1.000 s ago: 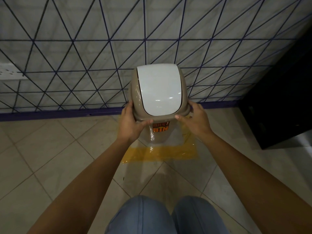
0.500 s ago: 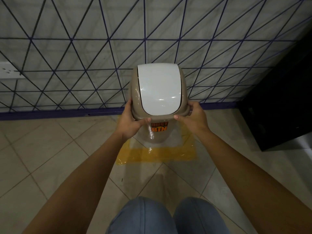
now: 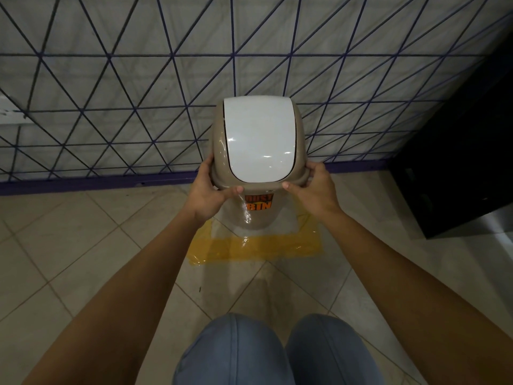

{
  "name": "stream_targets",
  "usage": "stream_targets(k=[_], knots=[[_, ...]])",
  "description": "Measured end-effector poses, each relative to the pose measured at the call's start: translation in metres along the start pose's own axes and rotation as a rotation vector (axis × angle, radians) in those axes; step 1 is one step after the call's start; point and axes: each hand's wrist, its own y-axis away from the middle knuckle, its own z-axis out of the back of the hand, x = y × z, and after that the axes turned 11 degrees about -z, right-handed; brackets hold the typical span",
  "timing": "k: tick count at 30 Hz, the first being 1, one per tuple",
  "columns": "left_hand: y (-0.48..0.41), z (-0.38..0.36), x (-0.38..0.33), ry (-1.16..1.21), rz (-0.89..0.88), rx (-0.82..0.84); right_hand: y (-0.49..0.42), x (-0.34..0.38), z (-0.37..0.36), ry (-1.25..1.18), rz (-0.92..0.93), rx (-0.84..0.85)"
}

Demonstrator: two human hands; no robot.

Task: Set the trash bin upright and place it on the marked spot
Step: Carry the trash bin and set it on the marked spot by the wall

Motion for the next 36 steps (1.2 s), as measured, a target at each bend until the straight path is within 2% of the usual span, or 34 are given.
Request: stream_targets(k=[14, 24, 33, 36], knots=[[-0.002, 0.000, 0.000, -0.047, 0.011, 0.014, -0.004, 0.000, 0.003, 0.022, -0.012, 0.001], [0.002, -0.004, -0.009, -0.057, 0.023, -0.029, 0.001, 0.002, 0.002, 0.155, 0.056, -0.040], [0.009, -0.007, -0.015, -0.091, 0.010, -0.111, 0.008, 0.006, 0.001, 0.182, 0.090, -0.080], [0.013, -0.005, -0.017, -0.164, 0.016, -0.137, 0.013, 0.012, 0.003, 0.199, 0.093, -0.093]])
